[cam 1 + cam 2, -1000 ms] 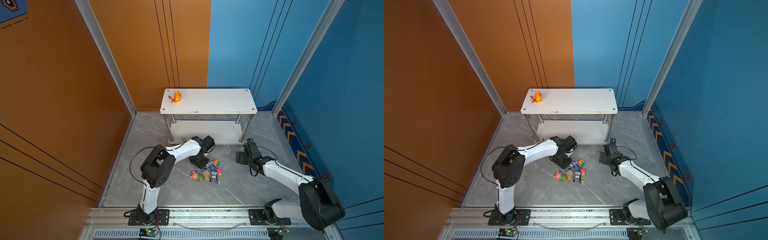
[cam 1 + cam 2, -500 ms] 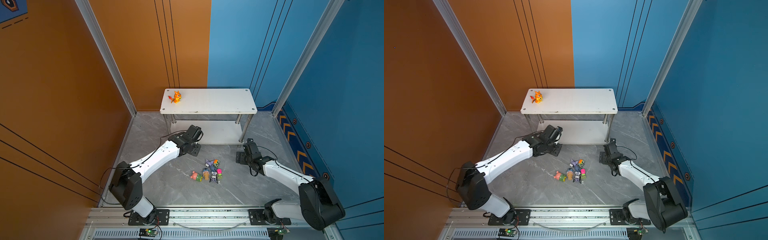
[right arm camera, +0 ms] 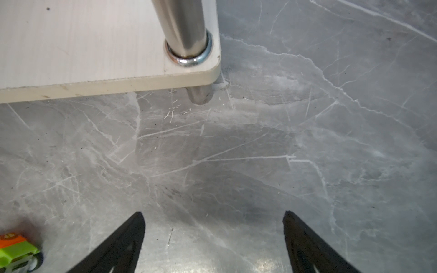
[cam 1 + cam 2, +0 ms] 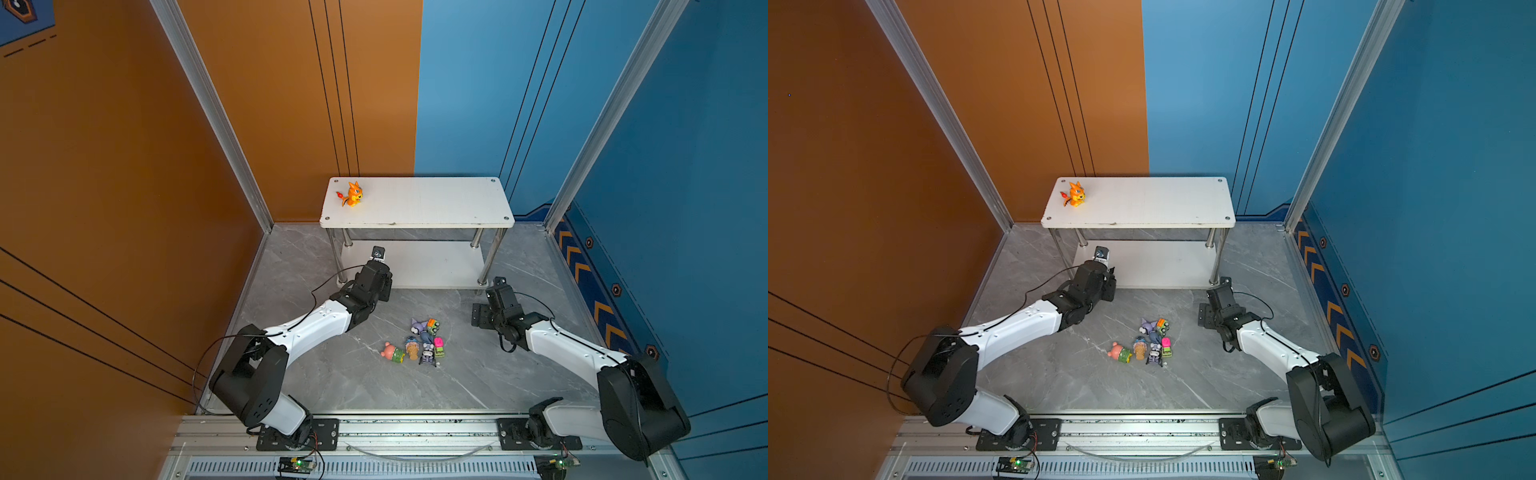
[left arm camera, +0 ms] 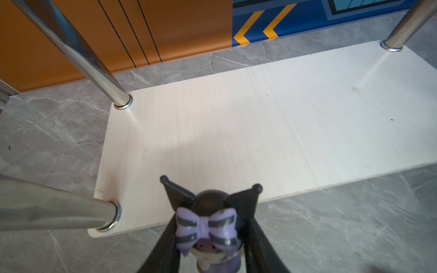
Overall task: Place and organize the plastic toys onto the shelf
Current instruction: 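Lower the Kuromi figure onto the lower shelf and open the left gripper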
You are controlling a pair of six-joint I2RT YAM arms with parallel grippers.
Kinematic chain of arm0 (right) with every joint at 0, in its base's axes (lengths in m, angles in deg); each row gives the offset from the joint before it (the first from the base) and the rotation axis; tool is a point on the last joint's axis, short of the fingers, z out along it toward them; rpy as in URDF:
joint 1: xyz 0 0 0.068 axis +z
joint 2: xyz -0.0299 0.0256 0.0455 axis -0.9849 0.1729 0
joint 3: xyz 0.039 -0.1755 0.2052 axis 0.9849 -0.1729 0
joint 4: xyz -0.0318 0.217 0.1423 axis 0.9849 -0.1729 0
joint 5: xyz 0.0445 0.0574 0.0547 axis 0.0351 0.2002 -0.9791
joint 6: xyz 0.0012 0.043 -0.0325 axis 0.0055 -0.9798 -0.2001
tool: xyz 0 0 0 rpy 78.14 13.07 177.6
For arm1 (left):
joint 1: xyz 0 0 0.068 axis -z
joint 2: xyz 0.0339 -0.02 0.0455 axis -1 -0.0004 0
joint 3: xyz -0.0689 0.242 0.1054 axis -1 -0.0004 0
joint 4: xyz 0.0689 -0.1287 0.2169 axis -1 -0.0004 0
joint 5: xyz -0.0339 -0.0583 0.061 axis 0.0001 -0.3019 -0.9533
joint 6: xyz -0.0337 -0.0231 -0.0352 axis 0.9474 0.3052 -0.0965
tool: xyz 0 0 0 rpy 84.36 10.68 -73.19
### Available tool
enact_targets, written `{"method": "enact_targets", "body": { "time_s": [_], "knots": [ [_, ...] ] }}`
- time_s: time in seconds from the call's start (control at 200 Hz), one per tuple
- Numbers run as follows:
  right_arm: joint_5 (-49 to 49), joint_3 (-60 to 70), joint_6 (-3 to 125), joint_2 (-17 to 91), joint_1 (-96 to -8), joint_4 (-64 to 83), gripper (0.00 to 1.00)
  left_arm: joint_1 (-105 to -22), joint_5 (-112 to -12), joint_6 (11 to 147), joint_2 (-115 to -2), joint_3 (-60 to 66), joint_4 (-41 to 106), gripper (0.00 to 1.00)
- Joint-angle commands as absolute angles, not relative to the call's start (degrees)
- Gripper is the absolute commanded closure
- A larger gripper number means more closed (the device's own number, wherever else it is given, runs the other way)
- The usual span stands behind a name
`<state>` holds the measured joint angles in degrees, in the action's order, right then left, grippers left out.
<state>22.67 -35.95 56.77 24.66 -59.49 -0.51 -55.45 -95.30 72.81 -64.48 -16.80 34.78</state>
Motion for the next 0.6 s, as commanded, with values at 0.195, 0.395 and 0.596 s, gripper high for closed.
{"method": "enact_targets", "body": {
  "time_s": [0.195,0.395,0.596],
  "knots": [
    [22.45,-36.96,56.11,24.67,-59.92,0.55,0.07,-54.68,-104.75,63.84,-72.63,-22.45,66.32,0.72],
    [22.3,-37.13,56.04,24.4,-59.97,0.42,0.07,-55.17,-106.08,60.02,-78.46,-23.03,77.77,0.72],
    [22.36,-36.87,55.93,24.68,-59.96,0.16,0.07,-56.28,-106.55,57.73,-84.51,-21.18,82.72,0.7]
  ]
}}
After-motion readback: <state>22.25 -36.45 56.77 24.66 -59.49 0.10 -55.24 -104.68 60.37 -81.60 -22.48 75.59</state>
